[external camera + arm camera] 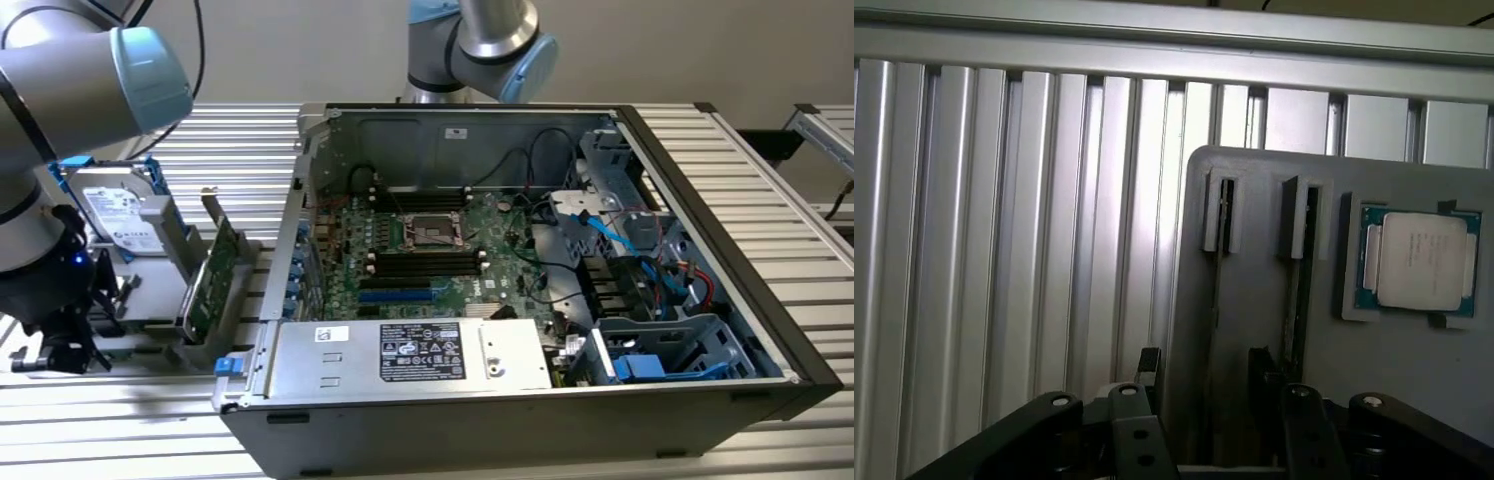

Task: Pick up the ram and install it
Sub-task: 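Pick up the ram and move it above insertion slot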

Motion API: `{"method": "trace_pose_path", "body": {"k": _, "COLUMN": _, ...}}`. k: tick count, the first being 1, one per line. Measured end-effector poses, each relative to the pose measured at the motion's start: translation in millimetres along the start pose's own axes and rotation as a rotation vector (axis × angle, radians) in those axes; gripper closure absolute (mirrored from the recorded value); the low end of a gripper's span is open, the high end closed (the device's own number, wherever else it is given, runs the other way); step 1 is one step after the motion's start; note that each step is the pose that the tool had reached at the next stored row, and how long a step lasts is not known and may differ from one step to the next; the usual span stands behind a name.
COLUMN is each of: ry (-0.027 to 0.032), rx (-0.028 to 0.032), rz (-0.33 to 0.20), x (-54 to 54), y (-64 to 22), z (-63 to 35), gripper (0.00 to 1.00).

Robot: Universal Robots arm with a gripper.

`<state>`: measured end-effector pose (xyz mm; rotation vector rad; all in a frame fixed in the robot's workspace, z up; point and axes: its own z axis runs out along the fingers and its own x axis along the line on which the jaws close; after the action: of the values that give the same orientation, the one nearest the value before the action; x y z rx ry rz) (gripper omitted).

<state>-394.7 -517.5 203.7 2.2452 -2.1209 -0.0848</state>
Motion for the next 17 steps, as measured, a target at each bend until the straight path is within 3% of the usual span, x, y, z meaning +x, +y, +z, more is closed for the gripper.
{"method": "trace_pose_path", "body": {"k": 4, "ry": -0.0055, "rx": 0.0005, "rz": 0.006, "x": -1.2, "y": -0.8, "z": 5.3, "gripper": 0.52}}
{"method": "trace_pose_path", "body": {"k": 14, "ry": -0.0098, "rx": 0.0011, "rz": 0.049, "x": -3.0, "y": -1.0, "z": 9.2, "gripper": 0.52}}
{"method": "trace_pose_path", "body": {"k": 17, "ry": -0.0106, "rx": 0.0010, "rz": 0.060, "x": -3.0, "y": -0.9, "z": 9.7, "gripper": 0.60}}
